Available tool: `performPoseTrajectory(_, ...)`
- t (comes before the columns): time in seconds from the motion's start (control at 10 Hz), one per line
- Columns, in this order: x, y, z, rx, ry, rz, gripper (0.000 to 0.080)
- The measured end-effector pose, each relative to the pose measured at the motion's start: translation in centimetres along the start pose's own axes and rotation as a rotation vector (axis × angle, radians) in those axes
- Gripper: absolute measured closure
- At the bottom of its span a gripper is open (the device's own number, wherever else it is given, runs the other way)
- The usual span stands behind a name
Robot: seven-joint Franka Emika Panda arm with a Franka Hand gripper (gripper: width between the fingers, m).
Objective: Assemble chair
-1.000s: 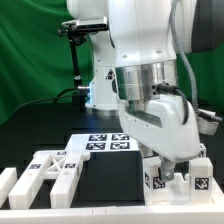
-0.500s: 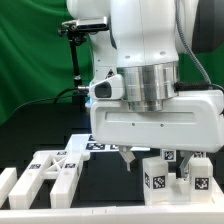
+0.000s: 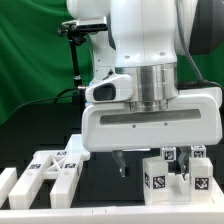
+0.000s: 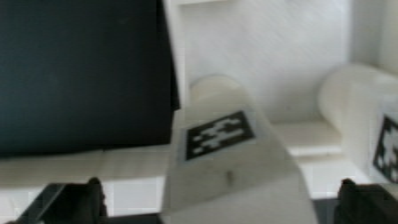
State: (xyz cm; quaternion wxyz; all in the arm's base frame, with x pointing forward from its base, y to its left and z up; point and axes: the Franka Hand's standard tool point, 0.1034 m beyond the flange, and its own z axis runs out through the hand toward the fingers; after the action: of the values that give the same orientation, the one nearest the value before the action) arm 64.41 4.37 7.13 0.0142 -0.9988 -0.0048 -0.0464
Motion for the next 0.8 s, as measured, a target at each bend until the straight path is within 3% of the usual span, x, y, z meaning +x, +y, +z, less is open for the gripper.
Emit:
performPoseTrajectory(0.2,0.09,0.01,-0.03,-0.002,0.004,0.02,0.0151)
performPoseTrajectory(0.4,0.09,0.02,-0.03,-0.001,0.004,0.052,0.0427)
performPoseTrajectory(0.5,0.09,0.01,-0.02,-0.001,0.004,0.123,0.0427)
performPoseTrajectory(0.6,0.08,0.0,-0.02,-0.001,0.004,0.205,0.0513)
performPoseTrajectory(0.8,0.12,-0.05,-0.02,0.0,0.008,0.358,0.0512)
